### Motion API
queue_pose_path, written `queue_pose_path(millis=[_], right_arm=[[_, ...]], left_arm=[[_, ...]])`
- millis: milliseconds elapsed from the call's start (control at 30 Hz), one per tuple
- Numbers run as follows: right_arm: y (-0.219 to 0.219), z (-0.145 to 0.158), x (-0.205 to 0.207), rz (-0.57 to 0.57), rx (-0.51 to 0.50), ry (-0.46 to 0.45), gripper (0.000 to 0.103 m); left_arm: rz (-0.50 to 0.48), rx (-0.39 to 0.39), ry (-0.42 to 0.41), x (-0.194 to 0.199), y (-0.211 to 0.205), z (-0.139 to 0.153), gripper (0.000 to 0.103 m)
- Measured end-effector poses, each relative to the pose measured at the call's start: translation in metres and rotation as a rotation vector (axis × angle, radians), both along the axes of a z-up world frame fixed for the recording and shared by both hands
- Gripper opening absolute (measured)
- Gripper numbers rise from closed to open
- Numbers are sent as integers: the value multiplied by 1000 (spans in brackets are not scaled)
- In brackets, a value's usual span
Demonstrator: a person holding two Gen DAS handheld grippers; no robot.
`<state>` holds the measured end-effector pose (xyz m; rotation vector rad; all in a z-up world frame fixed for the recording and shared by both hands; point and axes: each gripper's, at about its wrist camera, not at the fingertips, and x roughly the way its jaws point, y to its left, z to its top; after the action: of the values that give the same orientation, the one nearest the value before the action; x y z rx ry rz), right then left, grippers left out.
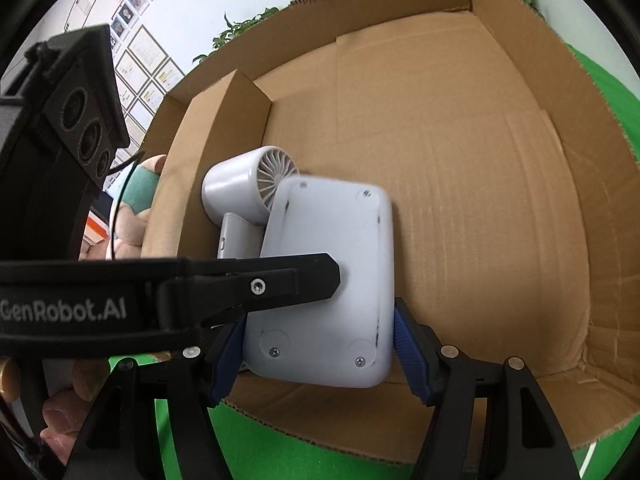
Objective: Organize objects
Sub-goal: 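Lower the white device into the tray beside the hair dryer and release, then move the right gripper to the white medicine box and close on it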
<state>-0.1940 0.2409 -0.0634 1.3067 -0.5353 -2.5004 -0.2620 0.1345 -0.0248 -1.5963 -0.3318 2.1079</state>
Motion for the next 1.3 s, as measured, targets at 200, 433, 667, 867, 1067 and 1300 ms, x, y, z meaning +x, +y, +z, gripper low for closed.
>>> queue_pose_path(millis=[200, 433, 667, 867, 1067, 1300], right_arm=[[-7, -5, -5, 3, 12, -5, 65], [-19, -9, -3, -6, 102, -5, 65], [-13, 27, 28, -90, 182, 112, 102], [8, 60, 91, -173, 252, 264, 103], [6, 66, 139, -157, 312, 301, 103], [-10, 80, 184, -123, 370, 377, 103]], left_arm=[[33, -55, 14, 1, -15, 12, 27], [79, -86, 88, 25, -39, 29, 27], [124, -167, 352, 83, -60, 76, 47], [297, -225, 723, 148, -79, 113, 89], [339, -297, 850, 193, -85, 111, 89], [393, -310, 851, 215, -93, 105, 89]])
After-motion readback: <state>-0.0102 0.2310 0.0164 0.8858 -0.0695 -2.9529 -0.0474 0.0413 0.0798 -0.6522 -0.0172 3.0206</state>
